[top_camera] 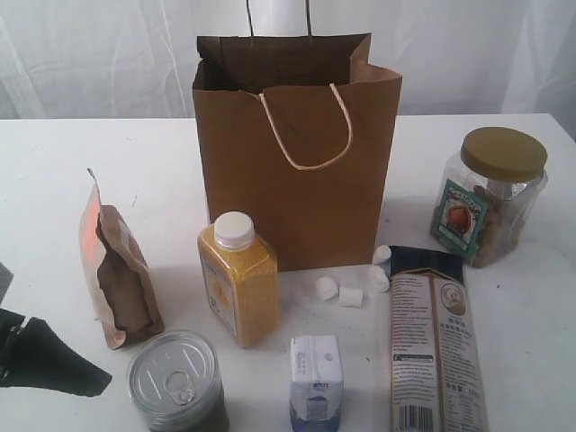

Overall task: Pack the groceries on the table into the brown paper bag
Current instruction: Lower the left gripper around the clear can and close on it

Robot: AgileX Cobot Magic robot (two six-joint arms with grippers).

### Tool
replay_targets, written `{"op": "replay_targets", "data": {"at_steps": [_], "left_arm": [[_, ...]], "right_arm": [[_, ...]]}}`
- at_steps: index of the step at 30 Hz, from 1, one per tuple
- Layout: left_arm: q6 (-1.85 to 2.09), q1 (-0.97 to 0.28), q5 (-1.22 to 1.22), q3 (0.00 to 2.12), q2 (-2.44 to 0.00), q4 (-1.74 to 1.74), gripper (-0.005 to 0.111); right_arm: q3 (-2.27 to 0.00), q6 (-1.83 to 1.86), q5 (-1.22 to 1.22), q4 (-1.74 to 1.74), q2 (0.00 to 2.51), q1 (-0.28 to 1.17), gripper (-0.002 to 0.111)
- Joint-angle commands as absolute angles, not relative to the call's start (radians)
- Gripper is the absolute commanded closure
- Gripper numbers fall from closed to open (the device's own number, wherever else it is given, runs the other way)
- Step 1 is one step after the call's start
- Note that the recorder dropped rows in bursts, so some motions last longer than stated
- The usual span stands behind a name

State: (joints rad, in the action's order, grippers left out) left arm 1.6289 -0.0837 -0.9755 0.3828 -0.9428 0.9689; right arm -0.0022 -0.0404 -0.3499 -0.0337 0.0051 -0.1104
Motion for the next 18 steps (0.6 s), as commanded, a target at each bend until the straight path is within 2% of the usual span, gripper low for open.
{"op": "replay_targets", "data": {"at_steps": [1, 5, 11, 18], "left_arm": [[1.622, -0.082, -0.976, 0.373, -0.937, 1.045, 0.002], [1.624, -0.082, -0.963, 0.373, -0.937, 1.047, 0.002], [1.759, -0.082, -0.757, 0.344, -0.956, 1.06, 0.002], [1.981, -0.082, -0.761, 0.284, -1.012, 1.334, 0.002]], "right_arm": [[0.0, -0.04, -0.346, -0.036, 0.0, -0.118, 0.108], [0.0, -0.04, -0.346, -0.036, 0.0, -0.118, 0.108], [0.0, -0.04, -0.346, -0.034, 0.0, -0.118, 0.108], [0.0, -0.04, -0.346, -0.034, 0.0, -0.118, 0.108]]}}
